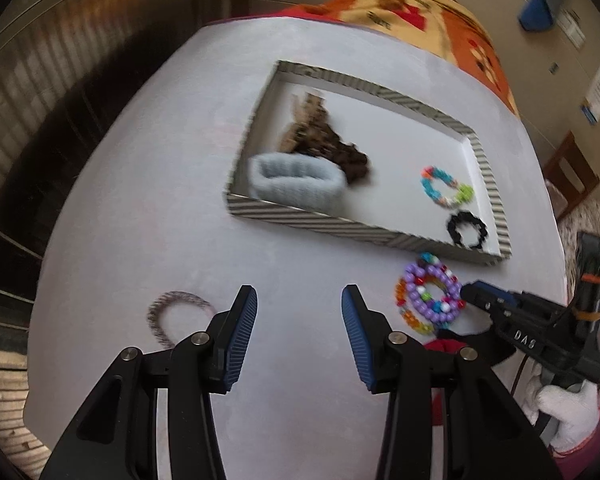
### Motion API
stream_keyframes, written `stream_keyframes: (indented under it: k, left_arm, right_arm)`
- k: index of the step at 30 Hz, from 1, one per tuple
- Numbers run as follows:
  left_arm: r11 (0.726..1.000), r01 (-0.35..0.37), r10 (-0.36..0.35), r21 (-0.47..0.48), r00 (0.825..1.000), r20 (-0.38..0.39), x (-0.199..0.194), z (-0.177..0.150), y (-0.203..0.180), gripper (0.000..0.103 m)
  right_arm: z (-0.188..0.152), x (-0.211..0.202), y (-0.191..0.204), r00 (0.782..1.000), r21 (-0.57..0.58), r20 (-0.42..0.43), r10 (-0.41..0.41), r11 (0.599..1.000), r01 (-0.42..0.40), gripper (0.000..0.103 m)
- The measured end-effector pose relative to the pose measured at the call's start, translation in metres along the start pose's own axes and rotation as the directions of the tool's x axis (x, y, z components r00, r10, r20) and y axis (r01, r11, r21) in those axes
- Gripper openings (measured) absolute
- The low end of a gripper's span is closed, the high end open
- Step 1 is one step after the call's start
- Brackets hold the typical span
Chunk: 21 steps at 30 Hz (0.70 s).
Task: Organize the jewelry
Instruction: 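Withdraw both open grippers from the tray toward the remaining bracelets, then close the right gripper on the multicolour bead bracelet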
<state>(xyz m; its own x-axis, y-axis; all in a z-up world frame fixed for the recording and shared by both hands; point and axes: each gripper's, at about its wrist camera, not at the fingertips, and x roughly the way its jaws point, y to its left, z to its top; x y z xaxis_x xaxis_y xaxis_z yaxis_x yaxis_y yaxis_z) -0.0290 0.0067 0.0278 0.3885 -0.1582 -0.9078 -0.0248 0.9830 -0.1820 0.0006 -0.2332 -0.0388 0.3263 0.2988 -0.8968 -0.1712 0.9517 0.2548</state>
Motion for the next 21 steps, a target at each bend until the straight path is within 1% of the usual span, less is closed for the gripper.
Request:
stream_keyframes:
  k: [2,4,8,13,15,17,19,20,21]
  left_arm:
    - [0.999,-0.005,0.006,-0.032,1.0,0.003,-0.001,0.003,0.011,0.036]
    - [0.999,-0.011,0.011,-0.053,1.0,0.006,-0.002,0.005,0.018,0.036]
    - [0.996,-0.015,0.016,-0.092,1.0,0.008,-0.003,0.007,0.031,0.036]
    - [0.995,-0.02,0.02,-0.102,1.0,-0.001,0.0,0.005,0.036,0.036]
    - [0.995,-0.019,0.018,-0.101,1.0,-0.008,0.002,0.005,0.035,0.036]
    - [0.995,-0.019,0.018,-0.096,1.0,-0.014,0.004,0.005,0.033,0.036]
    - [0.996,-0.018,0.017,-0.091,1.0,-0.016,0.006,0.005,0.031,0.036]
    - [0.996,-0.017,0.015,-0.085,1.0,-0.017,0.006,0.006,0.029,0.036]
    - [0.997,-0.017,0.015,-0.082,1.0,-0.016,0.006,0.006,0.028,0.036]
  right_arm:
    - [0.002,0.003,0.004,1.0,-0.02,-0.001,0.001,1.0,-0.001,0.022]
    - [0.004,0.005,0.008,1.0,-0.043,-0.003,-0.016,0.999,0.016,0.022]
    - [0.005,0.008,0.013,0.999,-0.079,-0.034,-0.021,0.997,0.018,0.022]
    - [0.001,0.011,0.005,0.996,-0.045,-0.085,0.041,0.998,-0.045,0.022]
    - [-0.003,0.014,-0.001,0.988,-0.009,-0.109,0.107,0.994,-0.109,0.02]
    - [-0.008,0.012,-0.004,0.987,0.005,-0.088,0.135,0.991,-0.135,0.019]
    - [-0.01,0.009,-0.004,0.988,0.012,-0.072,0.135,0.991,-0.135,0.017]
    - [-0.01,0.005,-0.005,0.988,0.016,-0.055,0.141,0.99,-0.141,0.009]
    - [-0.011,-0.001,-0.005,0.988,0.016,-0.039,0.148,0.989,-0.148,0.009]
